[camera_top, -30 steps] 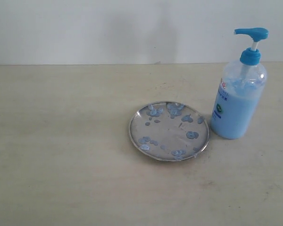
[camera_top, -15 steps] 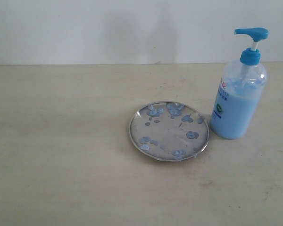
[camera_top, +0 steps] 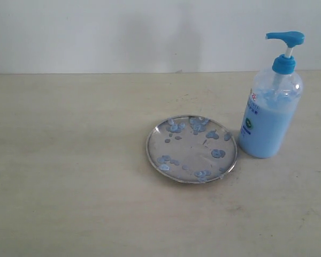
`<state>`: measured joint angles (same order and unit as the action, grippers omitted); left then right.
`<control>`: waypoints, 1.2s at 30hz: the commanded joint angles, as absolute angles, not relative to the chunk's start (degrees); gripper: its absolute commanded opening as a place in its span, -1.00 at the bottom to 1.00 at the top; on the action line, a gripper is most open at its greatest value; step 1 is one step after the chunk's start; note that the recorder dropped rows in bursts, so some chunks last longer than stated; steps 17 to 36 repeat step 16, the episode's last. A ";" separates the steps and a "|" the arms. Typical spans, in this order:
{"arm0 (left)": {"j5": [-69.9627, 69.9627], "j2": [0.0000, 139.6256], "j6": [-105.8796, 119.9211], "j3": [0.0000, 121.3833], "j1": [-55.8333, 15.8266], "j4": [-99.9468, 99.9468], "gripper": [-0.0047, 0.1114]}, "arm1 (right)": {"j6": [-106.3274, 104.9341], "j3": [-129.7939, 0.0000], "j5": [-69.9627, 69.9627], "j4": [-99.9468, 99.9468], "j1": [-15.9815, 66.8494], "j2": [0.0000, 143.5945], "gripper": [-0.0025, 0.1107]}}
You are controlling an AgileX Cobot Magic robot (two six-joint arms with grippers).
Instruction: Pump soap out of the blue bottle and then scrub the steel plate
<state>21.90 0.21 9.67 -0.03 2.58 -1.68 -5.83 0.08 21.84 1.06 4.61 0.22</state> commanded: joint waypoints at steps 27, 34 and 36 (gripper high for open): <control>20.95 0.00 10.13 0.00 2.79 -2.16 -0.84 | -5.98 0.00 21.66 1.68 4.68 0.00 -0.91; 20.95 0.00 10.13 0.00 2.79 -2.16 -0.84 | -5.98 0.00 21.66 1.68 4.68 0.00 -0.91; 20.95 0.00 10.13 0.00 2.79 -2.16 -0.84 | -5.98 0.00 21.66 1.68 4.68 0.00 -0.91</control>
